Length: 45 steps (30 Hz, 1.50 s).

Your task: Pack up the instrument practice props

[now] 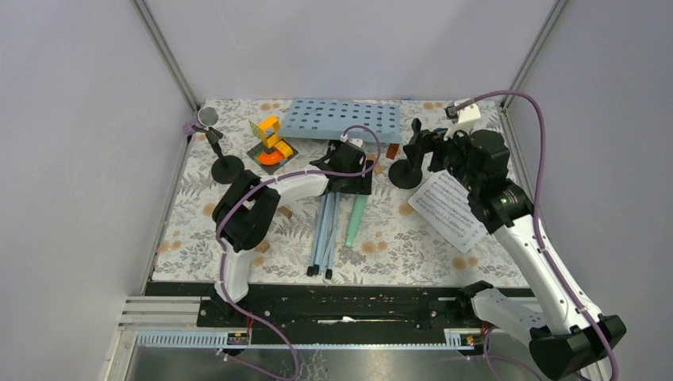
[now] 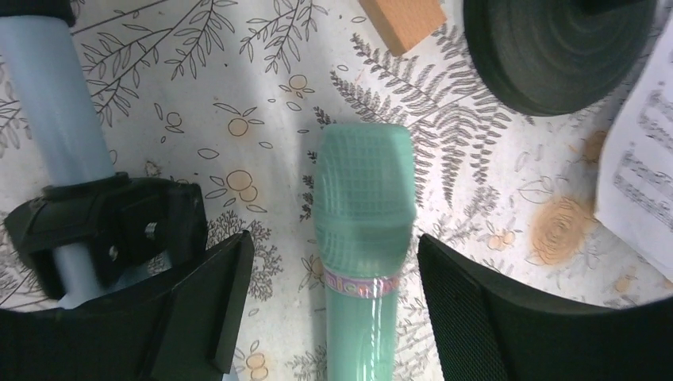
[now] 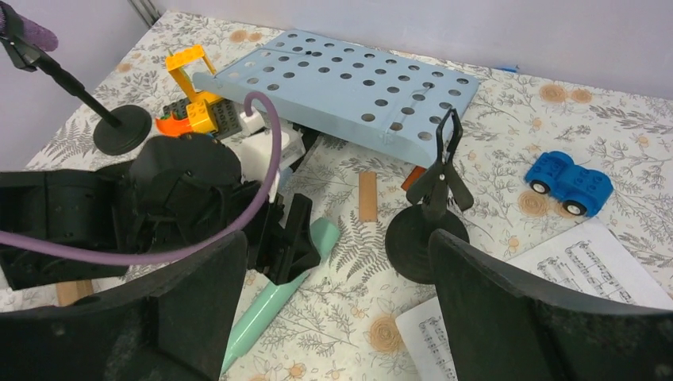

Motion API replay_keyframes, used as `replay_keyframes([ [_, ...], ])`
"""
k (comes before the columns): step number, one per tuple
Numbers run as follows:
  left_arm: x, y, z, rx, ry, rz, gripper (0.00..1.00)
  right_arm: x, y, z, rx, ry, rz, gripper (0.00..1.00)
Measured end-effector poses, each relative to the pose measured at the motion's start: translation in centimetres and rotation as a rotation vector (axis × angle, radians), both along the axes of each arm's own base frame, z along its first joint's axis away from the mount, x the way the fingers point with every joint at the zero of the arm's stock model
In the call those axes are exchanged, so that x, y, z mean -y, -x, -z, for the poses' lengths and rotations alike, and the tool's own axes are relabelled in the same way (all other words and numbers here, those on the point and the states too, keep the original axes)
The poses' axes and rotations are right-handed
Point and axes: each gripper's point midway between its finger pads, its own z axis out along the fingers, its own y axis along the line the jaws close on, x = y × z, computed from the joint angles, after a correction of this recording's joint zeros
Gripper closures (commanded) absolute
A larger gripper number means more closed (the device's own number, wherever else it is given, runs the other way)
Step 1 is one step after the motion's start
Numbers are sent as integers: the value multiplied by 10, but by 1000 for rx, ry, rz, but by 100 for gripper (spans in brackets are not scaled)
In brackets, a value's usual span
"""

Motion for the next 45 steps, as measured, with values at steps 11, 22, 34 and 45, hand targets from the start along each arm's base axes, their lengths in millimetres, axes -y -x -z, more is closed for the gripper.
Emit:
replay_keyframes([
  [11,24,21,-145,207,228,116,17,14,43,11,17,-68,12,8],
  [22,-106,65,-232,530,251,-192,1,22,72,25,6,-139,23,8],
  [34,-308,29,-142,577,-150,-818,1,1,79,48,-83,-175,-74,7],
  [45,-377,-21,-90,643,-462,-963,1,-8,88,61,-95,-197,-137,7],
])
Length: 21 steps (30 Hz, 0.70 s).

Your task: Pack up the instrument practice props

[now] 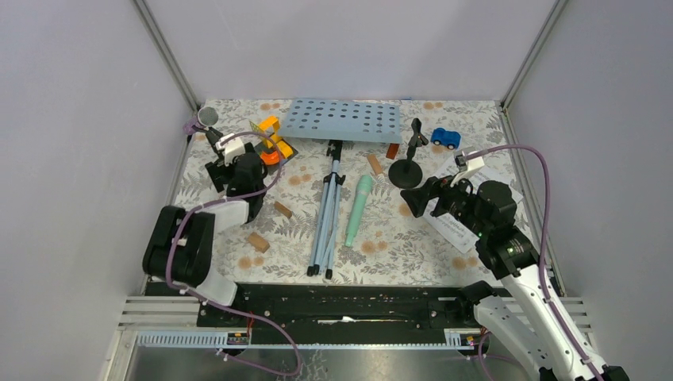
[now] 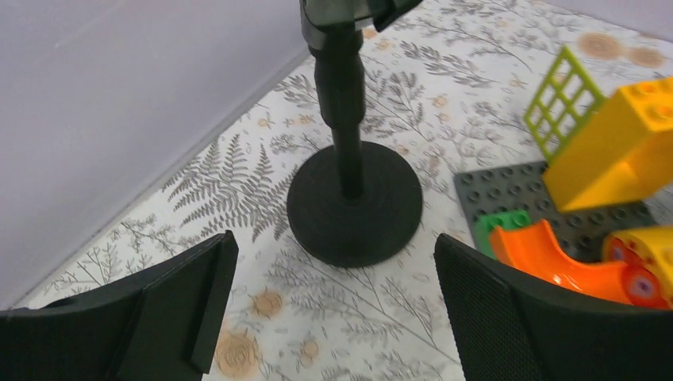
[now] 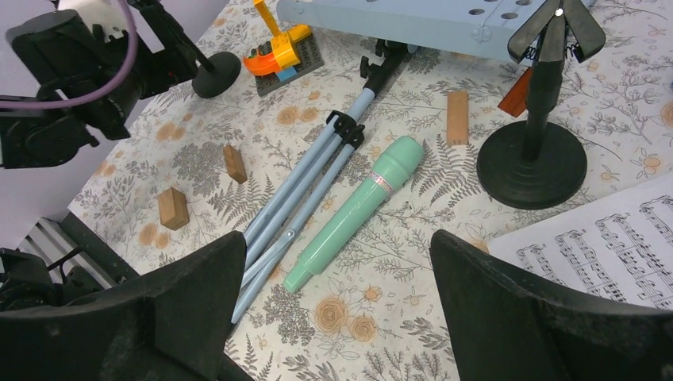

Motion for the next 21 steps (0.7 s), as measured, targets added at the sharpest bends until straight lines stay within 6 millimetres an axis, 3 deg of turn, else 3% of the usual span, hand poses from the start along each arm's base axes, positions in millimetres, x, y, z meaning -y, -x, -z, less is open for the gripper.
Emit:
replay_keyframes([
  [7,-27,-35,17,-13,-121,-48,1,-11,-6,6,6,-12,-48,7],
  [14,-35,-84,1,53,-224,-65,4,-21,-16,9,26,6,-97,7],
  [21,-71,-92,-14,89,-267,-126,11,-24,-20,12,37,31,-118,7],
])
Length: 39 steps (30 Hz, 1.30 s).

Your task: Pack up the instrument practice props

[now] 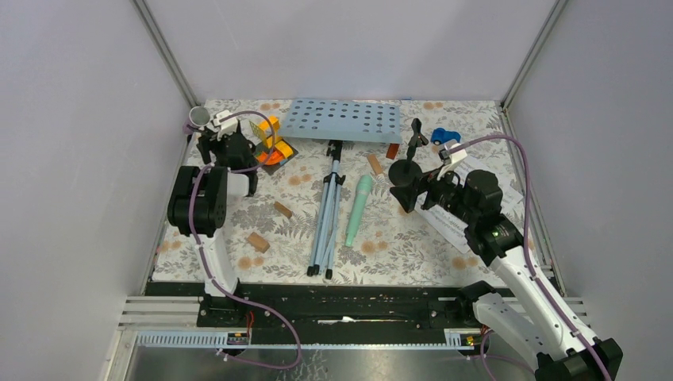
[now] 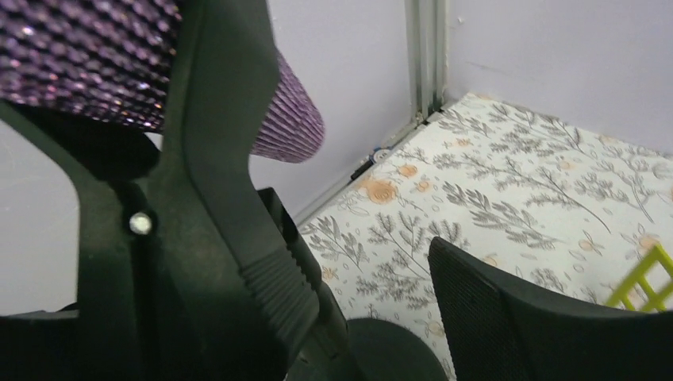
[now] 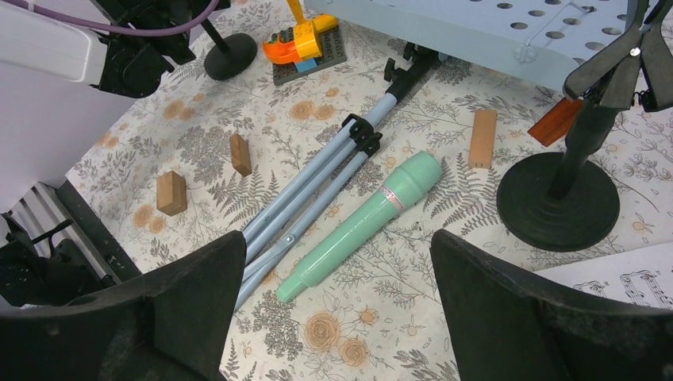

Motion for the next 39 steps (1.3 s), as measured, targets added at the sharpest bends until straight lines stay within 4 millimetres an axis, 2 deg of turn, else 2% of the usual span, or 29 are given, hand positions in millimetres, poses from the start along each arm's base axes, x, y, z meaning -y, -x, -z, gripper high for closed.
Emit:
replay_keyframes([
  [4,-16,-4,-6,28,-1,-8,12,-1,-3,0,6,5,-2,7],
  [8,-16,-20,-8,40,-2,32,23,-1,-4,1,8,10,-3,7],
  [10,-15,-30,-3,29,-5,57,28,-1,-4,1,9,11,-3,7],
  [14,-14,-41,20,-40,-6,108,36,-1,-4,1,10,14,-4,7],
  [15,-16,-41,25,-55,-4,114,39,-1,-4,1,11,15,-3,7],
  [18,-19,-42,32,-74,-8,127,59,0,-4,1,15,19,-4,7],
  [24,-16,-46,29,-66,-24,156,76,0,-4,2,17,24,-3,7],
  [26,-15,-47,28,-60,-26,163,86,0,-4,2,17,24,-2,7],
  [28,-15,-47,28,-57,-28,163,100,0,-4,2,15,25,-2,7],
  [34,-13,-38,27,-43,-36,142,100,1,-4,3,14,28,-3,7],
  [37,-13,-25,26,-57,-28,120,100,1,-4,3,14,28,-3,7],
  [39,-11,-7,23,-67,0,113,100,1,-4,3,15,28,-3,7],
])
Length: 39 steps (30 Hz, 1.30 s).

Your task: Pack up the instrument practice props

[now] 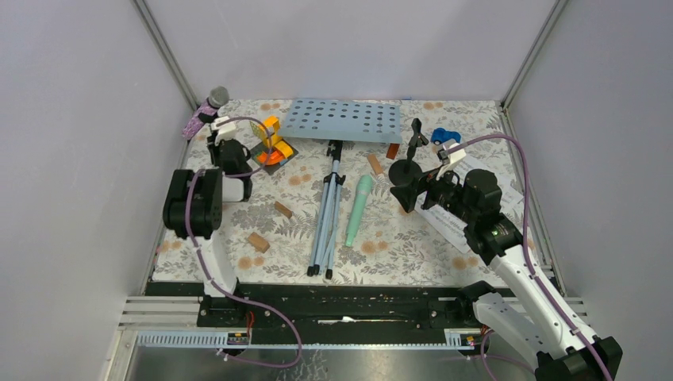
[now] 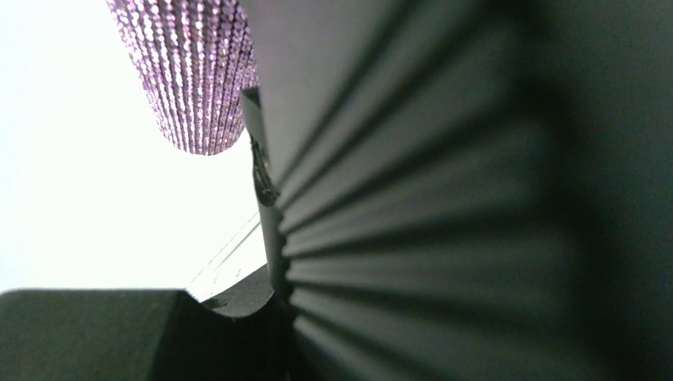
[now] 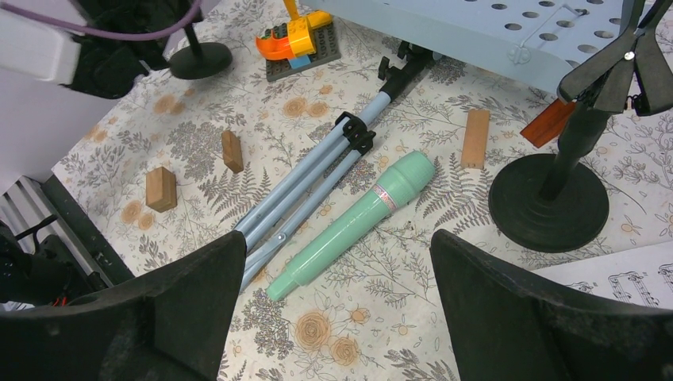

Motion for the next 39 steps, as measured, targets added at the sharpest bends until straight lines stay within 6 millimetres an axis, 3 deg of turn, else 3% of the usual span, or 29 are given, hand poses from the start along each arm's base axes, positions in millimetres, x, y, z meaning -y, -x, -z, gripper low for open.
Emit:
replay_keyframes([
  [3,6,27,-16,29,64,-1,100,0,0,-1,4,-2,3,7],
  [6,20,50,-50,122,116,4,100,2,1,-4,11,-8,9,7],
  [9,57,60,-90,205,134,79,100,4,4,-12,34,-23,19,7],
  [14,134,83,-134,258,199,322,100,10,12,-28,83,-53,44,7],
  [19,167,114,-158,302,302,548,100,15,19,-39,124,-75,57,6],
  [22,205,130,-163,281,337,728,100,17,24,-47,151,-85,56,6],
  [24,245,141,-163,247,354,893,100,18,28,-53,173,-94,51,6],
  [29,346,195,-144,86,378,1351,100,9,50,-65,243,-110,-59,6],
  [31,376,222,-137,29,374,1514,100,0,63,-72,286,-123,-143,6],
  [34,410,261,-125,-54,359,1738,100,-13,80,-78,343,-145,-269,6],
  [39,439,310,-114,-143,379,2007,100,-27,95,-76,395,-160,-419,6],
])
